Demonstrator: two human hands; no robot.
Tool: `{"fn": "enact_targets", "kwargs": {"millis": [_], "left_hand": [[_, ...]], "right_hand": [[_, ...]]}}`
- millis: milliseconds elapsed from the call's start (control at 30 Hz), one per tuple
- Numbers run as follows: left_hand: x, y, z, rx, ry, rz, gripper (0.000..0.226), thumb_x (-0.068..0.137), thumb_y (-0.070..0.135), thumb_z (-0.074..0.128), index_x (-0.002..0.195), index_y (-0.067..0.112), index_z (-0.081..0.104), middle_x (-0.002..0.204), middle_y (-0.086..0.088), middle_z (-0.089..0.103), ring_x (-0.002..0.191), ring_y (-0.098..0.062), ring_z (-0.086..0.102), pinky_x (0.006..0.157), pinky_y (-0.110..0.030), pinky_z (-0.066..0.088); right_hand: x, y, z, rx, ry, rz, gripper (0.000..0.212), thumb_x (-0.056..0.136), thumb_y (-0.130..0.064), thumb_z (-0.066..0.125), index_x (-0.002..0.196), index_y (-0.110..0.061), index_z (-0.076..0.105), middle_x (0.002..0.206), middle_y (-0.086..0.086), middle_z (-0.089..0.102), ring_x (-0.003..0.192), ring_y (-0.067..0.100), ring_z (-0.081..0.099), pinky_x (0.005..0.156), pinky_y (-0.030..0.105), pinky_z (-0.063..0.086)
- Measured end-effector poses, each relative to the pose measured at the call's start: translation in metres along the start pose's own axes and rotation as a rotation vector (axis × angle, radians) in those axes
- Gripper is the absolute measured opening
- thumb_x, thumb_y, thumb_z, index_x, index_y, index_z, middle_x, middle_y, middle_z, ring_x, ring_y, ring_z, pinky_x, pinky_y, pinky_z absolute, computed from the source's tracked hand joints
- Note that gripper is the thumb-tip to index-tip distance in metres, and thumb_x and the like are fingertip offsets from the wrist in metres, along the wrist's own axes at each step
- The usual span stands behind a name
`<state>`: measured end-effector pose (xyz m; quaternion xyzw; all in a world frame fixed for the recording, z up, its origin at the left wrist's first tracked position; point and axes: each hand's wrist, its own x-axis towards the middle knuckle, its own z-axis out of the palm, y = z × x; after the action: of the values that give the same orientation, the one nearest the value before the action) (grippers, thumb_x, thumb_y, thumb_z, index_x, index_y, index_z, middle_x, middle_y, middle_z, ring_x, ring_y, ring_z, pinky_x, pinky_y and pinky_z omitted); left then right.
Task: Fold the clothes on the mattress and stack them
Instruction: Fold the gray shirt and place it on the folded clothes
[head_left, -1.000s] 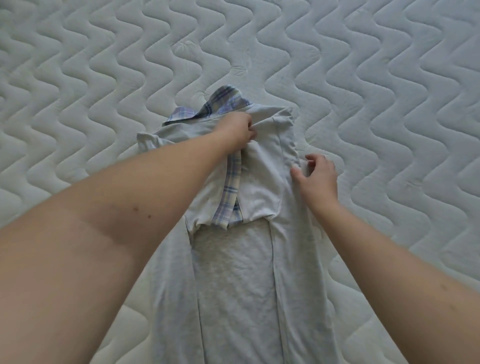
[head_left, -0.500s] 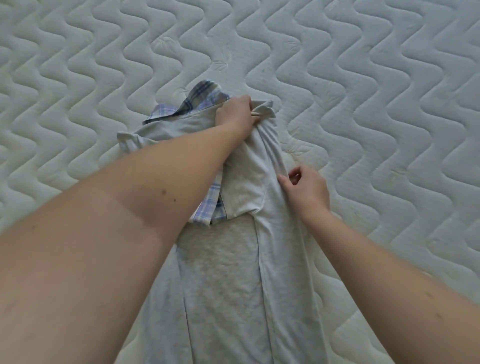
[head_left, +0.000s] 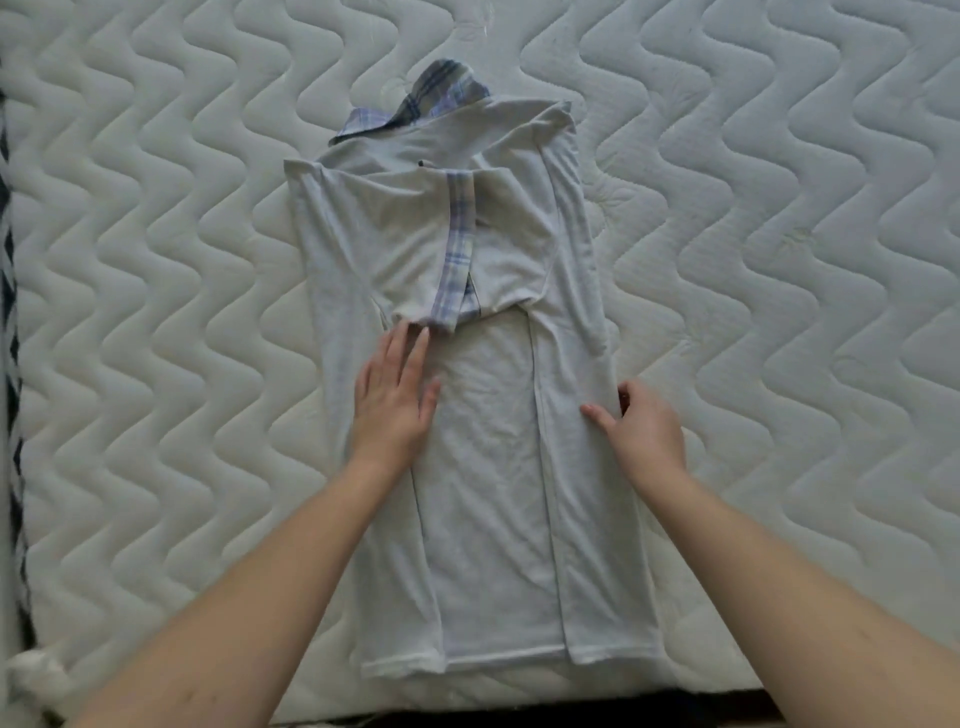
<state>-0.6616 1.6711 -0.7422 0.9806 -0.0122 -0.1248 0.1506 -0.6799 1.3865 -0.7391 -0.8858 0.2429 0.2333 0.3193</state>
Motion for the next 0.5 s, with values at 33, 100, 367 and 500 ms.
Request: {"fn": "enact_targets", "kwargs": {"millis": [33, 100, 367, 500], "left_hand": [[-0.024, -0.002, 0.007, 0.019, -0.083, -0.052, 0.063, 0.095, 0.047, 0.027, 0.153, 0.022, 0.028, 0.161, -0.005, 0.022, 0.148, -0.021, 0.021, 0.115, -0.041, 0.019], [-0.071, -0.004, 0.020, 0.081, -0.209, -0.071, 0.066, 0.092, 0.046, 0.021, 0.151, 0.020, 0.032, 0.159, -0.006, 0.026, 0.147, -0.025, 0.026, 0.116, -0.045, 0.021], [-0.216, -0.009, 0.041, 0.071, -0.403, 0.118, 0.058, 0.098, 0.038, 0.031, 0.151, 0.016, 0.034, 0.158, -0.009, 0.027, 0.145, -0.028, 0.028, 0.117, -0.044, 0.025], [-0.252, -0.004, 0.036, -0.185, -0.455, 0.083, 0.053, 0.102, 0.017, 0.045, 0.152, 0.014, 0.028, 0.161, -0.010, 0.017, 0.148, -0.025, 0.019, 0.121, -0.033, 0.018]], "right_hand": [[-0.009, 0.005, 0.001, -0.008, -0.015, 0.024, 0.029, 0.084, -0.043, 0.070, 0.091, -0.017, 0.059, 0.092, 0.003, 0.065, 0.086, 0.026, 0.060, 0.067, 0.036, 0.043], [-0.028, 0.017, 0.006, -0.033, -0.057, 0.052, 0.029, 0.086, -0.044, 0.069, 0.096, -0.018, 0.061, 0.096, 0.004, 0.067, 0.086, 0.026, 0.060, 0.065, 0.034, 0.040], [-0.113, 0.082, 0.020, -0.017, -0.280, 0.189, 0.049, 0.084, -0.038, 0.074, 0.122, -0.009, 0.063, 0.116, 0.012, 0.068, 0.105, 0.032, 0.063, 0.087, 0.042, 0.051], [-0.154, 0.115, 0.027, 0.109, -0.418, 0.311, 0.047, 0.083, -0.030, 0.077, 0.122, -0.008, 0.063, 0.116, 0.011, 0.069, 0.102, 0.028, 0.064, 0.091, 0.039, 0.051]]}}
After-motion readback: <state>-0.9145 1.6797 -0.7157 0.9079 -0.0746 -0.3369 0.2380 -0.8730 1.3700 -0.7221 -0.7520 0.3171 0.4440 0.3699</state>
